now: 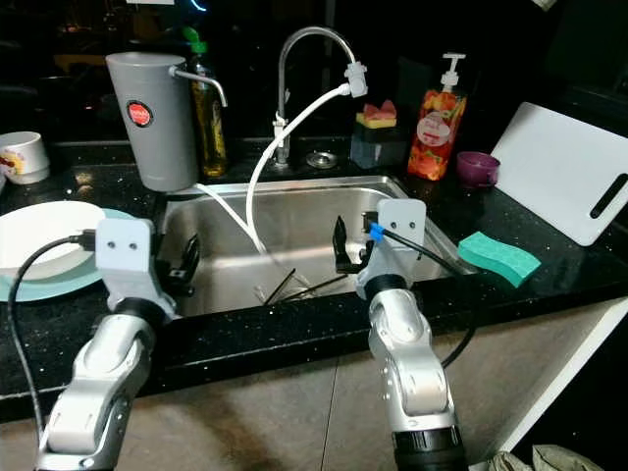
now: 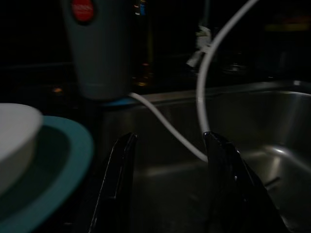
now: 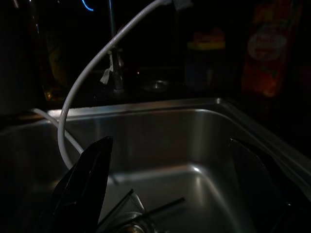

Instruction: Kitchen organization

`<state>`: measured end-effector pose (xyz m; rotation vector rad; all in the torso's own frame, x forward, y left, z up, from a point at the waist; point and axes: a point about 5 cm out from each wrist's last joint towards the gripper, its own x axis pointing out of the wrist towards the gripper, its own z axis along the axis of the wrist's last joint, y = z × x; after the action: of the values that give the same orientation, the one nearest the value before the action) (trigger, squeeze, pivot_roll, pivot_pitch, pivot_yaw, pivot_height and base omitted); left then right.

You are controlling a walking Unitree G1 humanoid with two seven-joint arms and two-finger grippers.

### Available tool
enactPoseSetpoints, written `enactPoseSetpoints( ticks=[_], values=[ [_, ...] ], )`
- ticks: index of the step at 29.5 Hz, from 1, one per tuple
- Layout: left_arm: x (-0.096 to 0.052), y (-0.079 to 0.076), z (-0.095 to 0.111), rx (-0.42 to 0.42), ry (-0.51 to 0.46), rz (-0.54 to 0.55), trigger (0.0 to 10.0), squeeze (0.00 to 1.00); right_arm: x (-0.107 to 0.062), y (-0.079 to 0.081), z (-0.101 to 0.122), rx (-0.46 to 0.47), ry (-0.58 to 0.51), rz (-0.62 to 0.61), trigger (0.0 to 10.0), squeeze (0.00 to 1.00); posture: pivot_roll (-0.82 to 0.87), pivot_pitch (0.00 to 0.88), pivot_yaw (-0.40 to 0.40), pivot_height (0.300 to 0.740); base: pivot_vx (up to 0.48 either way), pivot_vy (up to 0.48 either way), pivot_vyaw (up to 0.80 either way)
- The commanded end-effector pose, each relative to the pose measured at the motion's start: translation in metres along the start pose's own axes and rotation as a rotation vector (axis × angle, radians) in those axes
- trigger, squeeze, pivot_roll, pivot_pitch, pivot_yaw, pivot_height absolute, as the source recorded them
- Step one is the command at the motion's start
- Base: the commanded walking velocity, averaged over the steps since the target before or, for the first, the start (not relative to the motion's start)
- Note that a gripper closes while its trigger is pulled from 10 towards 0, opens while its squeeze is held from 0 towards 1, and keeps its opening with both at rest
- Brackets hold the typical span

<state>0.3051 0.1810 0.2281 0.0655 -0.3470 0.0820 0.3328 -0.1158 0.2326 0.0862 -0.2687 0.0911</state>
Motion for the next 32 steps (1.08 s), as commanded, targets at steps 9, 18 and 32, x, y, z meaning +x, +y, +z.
enactPoseSetpoints(
  ticks=[9,18,32],
  values=[
    [0.003,-0.005,0.001,0.013,-0.006,-0.015,10.0,0.0,-0.003,0.001,0.001,0.0,-0.003,0.003,10.0,0.0,0.13,0.058,-0.073,0.74,0.0,0.0,0.0],
    [0.005,-0.009,0.004,-0.002,-0.016,-0.029,10.0,0.0,0.0,0.0,0.004,-0.003,-0.014,-0.005,10.0,0.0,0.12,0.058,-0.072,0.74,0.0,0.0,0.0],
    [0.005,-0.022,0.007,-0.031,-0.024,-0.074,10.0,0.0,-0.001,-0.005,0.005,-0.01,-0.015,-0.022,10.0,0.0,0.12,0.059,-0.07,0.74,0.0,0.0,0.0]
  ],
)
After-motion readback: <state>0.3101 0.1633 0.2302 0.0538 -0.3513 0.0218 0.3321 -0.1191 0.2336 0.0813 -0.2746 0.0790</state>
